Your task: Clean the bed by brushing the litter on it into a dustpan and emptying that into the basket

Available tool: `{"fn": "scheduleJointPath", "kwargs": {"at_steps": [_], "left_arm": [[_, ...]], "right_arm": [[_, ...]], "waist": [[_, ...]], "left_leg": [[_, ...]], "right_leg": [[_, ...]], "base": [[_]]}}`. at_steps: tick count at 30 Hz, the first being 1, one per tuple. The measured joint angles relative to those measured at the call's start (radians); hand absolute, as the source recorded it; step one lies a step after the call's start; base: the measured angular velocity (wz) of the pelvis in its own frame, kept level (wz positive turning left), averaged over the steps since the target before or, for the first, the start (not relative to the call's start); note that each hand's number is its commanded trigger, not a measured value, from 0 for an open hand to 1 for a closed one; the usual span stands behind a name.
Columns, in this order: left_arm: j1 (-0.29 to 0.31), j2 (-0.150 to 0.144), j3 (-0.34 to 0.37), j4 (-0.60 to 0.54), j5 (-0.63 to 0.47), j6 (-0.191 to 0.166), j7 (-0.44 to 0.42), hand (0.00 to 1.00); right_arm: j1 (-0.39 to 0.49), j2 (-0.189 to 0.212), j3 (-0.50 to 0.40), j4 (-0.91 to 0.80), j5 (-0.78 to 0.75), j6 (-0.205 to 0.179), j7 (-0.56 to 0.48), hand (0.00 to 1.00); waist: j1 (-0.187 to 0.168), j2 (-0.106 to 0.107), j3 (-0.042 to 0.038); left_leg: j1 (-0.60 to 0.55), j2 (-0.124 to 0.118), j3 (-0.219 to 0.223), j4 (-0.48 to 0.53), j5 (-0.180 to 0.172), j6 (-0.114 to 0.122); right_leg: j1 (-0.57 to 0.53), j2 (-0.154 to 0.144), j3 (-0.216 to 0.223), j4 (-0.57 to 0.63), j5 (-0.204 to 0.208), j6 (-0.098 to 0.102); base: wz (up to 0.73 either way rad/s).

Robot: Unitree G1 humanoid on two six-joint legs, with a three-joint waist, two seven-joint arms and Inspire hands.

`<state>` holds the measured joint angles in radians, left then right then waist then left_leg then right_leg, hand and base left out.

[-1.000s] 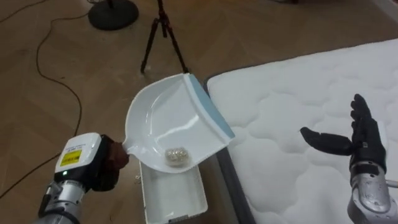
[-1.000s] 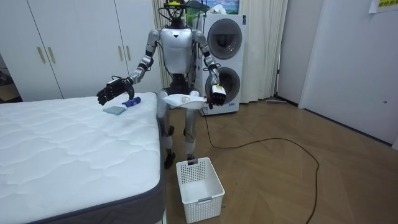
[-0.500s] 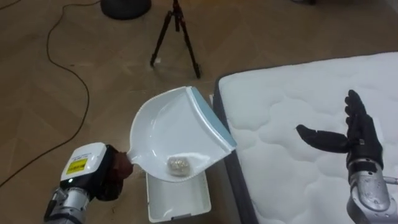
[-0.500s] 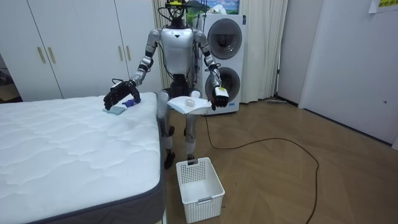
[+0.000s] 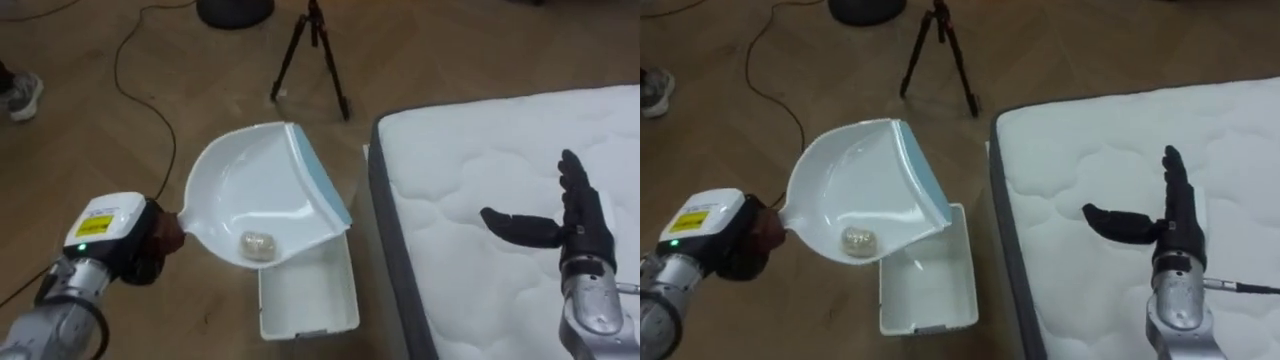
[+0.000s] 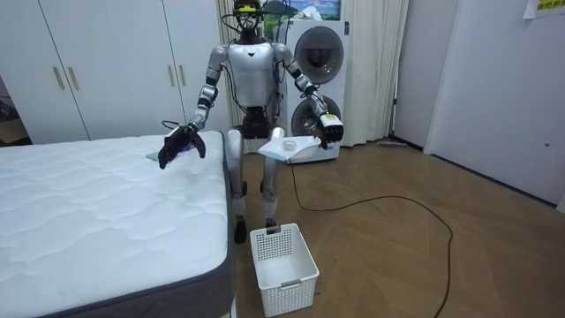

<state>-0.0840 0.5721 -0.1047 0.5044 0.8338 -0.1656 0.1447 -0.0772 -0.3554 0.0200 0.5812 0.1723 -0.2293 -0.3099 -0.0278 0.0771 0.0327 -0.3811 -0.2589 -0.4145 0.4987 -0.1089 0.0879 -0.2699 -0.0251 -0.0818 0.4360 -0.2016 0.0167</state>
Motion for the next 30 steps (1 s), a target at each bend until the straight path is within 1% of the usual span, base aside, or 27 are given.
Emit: {"fn": "scheduleJointPath", "kwargs": {"at_steps": [1,2,3,4,5,6,8,10,11,12,14,15,17,18,19,21,24,25,27,30], "left_arm": [[-0.017,0.003,0.000,0.023,-0.002,-0.002,0.000,1.00],[-0.044,0.004,-0.004,0.053,-0.002,-0.009,0.000,1.00],[-0.057,0.008,-0.010,0.063,-0.002,-0.008,0.000,1.00],[-0.073,0.011,-0.016,0.076,-0.001,-0.007,0.003,1.00],[-0.072,0.011,-0.020,0.082,-0.001,-0.007,0.004,1.00],[-0.072,0.012,-0.022,0.085,-0.001,-0.007,0.004,1.00],[-0.073,0.013,-0.033,0.111,-0.001,-0.006,0.005,1.00],[-0.073,0.017,-0.058,0.159,0.000,-0.005,0.005,1.00],[-0.073,0.018,-0.065,0.189,0.000,-0.007,0.005,1.00],[-0.073,0.021,-0.065,0.200,0.000,-0.008,0.005,1.00],[-0.073,0.039,-0.071,0.225,-0.001,-0.007,0.005,1.00],[-0.074,0.043,-0.077,0.231,-0.001,-0.007,0.005,1.00],[-0.077,0.064,-0.108,0.234,0.000,-0.008,0.006,1.00],[-0.080,0.071,-0.117,0.234,0.001,-0.008,0.009,1.00],[-0.084,0.079,-0.139,0.234,0.002,-0.006,0.019,1.00],[-0.086,0.084,-0.156,0.233,0.002,-0.002,0.021,1.00],[-0.097,0.085,-0.184,0.232,0.001,0.006,0.021,1.00],[-0.097,0.085,-0.188,0.232,0.002,0.006,0.021,1.00],[-0.099,0.088,-0.188,0.227,0.005,0.008,0.023,1.00],[-0.099,0.102,-0.197,0.223,0.005,0.014,0.035,1.00]], "right_arm": [[-0.021,0.000,0.010,0.008,0.000,0.000,-0.001,0.00],[-0.028,0.000,0.023,0.013,0.000,0.000,-0.005,0.00],[-0.028,0.000,0.032,0.019,0.000,0.000,-0.007,0.00],[-0.029,0.001,0.045,0.028,-0.001,0.000,-0.002,0.00],[-0.034,0.001,0.047,0.031,0.000,-0.001,0.012,0.00],[-0.037,0.001,0.047,0.034,0.000,-0.001,0.020,0.00],[-0.050,0.001,0.059,0.058,0.010,-0.001,0.040,0.00],[-0.052,0.001,0.080,0.077,0.017,-0.001,0.045,0.00],[-0.053,0.002,0.082,0.079,0.015,-0.001,0.049,0.00],[-0.054,0.002,0.082,0.079,0.014,-0.001,0.050,0.00],[-0.054,0.002,0.085,0.081,0.021,-0.002,0.052,0.00],[-0.054,0.001,0.085,0.081,0.022,-0.002,0.052,0.00],[-0.055,0.001,0.091,0.081,0.020,-0.006,0.051,0.00],[-0.055,-0.001,0.096,0.081,0.021,-0.010,0.051,0.00],[-0.055,-0.002,0.104,0.080,0.021,-0.015,0.051,0.00],[-0.054,-0.002,0.116,0.080,0.019,-0.016,0.051,0.00],[-0.051,-0.002,0.124,0.081,0.018,-0.016,0.051,0.00],[-0.049,-0.002,0.127,0.081,0.019,-0.016,0.050,0.00],[-0.048,-0.002,0.128,0.080,0.019,-0.017,0.047,0.00],[-0.047,-0.002,0.148,0.080,0.019,-0.017,0.035,0.00]], "waist": [[0.005,0.018,0.0017],[-0.005,0.034,0.0008],[-0.008,0.035,0.0014],[-0.003,0.020,0.0010],[0.004,0.017,0.0010],[0.003,0.017,0.0009],[-0.001,0.012,0.0020],[-0.008,0.009,0.0025],[-0.013,0.008,0.0030],[-0.016,0.008,0.0036],[-0.024,0.003,0.0061],[-0.024,0.003,0.0062],[-0.035,0.003,0.0065],[-0.037,0.003,0.0065],[-0.049,0.003,0.0065],[-0.058,0.003,0.0067],[-0.072,0.005,0.0075],[-0.074,0.005,0.0075],[-0.075,0.006,0.0072],[-0.076,0.008,0.0069]], "left_leg": [[-0.022,0.018,0.044,0.001,0.000,0.000],[-0.051,0.075,0.184,-0.002,-0.003,0.006],[-0.056,0.105,0.267,-0.007,-0.006,0.011],[-0.054,0.121,0.333,-0.018,-0.009,0.023],[-0.054,0.111,0.326,-0.022,-0.008,0.026],[-0.057,0.108,0.322,-0.024,-0.007,0.026],[-0.066,0.106,0.319,-0.040,0.004,0.038],[-0.067,0.105,0.320,-0.047,0.006,0.039],[-0.076,0.105,0.320,-0.051,0.009,0.045],[-0.083,0.104,0.320,-0.050,0.009,0.046],[-0.108,0.104,0.324,-0.048,0.012,0.047],[-0.112,0.104,0.326,-0.047,0.012,0.047],[-0.133,0.102,0.329,-0.047,0.011,0.046],[-0.140,0.101,0.330,-0.047,0.011,0.046],[-0.156,0.096,0.331,-0.041,0.011,0.046],[-0.178,0.089,0.335,-0.031,0.010,0.048],[-0.205,0.086,0.338,-0.019,0.009,0.049],[-0.208,0.084,0.338,-0.016,0.009,0.049],[-0.221,0.081,0.338,-0.014,0.009,0.049],[-0.237,0.079,0.338,-0.013,0.011,0.046]], "right_leg": [[-0.006,-0.004,-0.008,-0.002,0.005,-0.006],[-0.007,-0.008,-0.030,0.001,-0.005,-0.010],[-0.012,-0.013,-0.038,0.013,-0.016,-0.011],[-0.032,-0.026,-0.033,0.053,-0.045,-0.015],[-0.052,-0.030,-0.026,0.069,-0.055,-0.011],[-0.057,-0.031,-0.028,0.070,-0.057,-0.008],[-0.070,-0.032,-0.033,0.068,-0.053,-0.006],[-0.072,-0.036,-0.040,0.069,-0.053,-0.010],[-0.080,-0.042,-0.051,0.073,-0.053,-0.012],[-0.087,-0.045,-0.058,0.083,-0.054,-0.014],[-0.123,-0.049,-0.058,0.108,-0.058,-0.019],[-0.132,-0.050,-0.058,0.117,-0.059,-0.019],[-0.156,-0.056,-0.063,0.126,-0.065,-0.022],[-0.166,-0.057,-0.062,0.131,-0.067,-0.023],[-0.184,-0.063,-0.060,0.144,-0.075,-0.024],[-0.210,-0.072,-0.058,0.169,-0.086,-0.022],[-0.242,-0.079,-0.064,0.189,-0.089,-0.019],[-0.252,-0.078,-0.058,0.198,-0.089,-0.019],[-0.272,-0.079,-0.056,0.207,-0.091,-0.017],[-0.293,-0.080,-0.054,0.223,-0.091,-0.018]], "base": [[0.17],[0.28],[0.38],[0.10],[0.00],[0.00],[0.10],[0.05],[0.00],[0.00],[-0.02],[-0.07],[-0.02],[0.04],[0.05],[0.03],[0.00],[0.00],[-0.02],[-0.01]]}}
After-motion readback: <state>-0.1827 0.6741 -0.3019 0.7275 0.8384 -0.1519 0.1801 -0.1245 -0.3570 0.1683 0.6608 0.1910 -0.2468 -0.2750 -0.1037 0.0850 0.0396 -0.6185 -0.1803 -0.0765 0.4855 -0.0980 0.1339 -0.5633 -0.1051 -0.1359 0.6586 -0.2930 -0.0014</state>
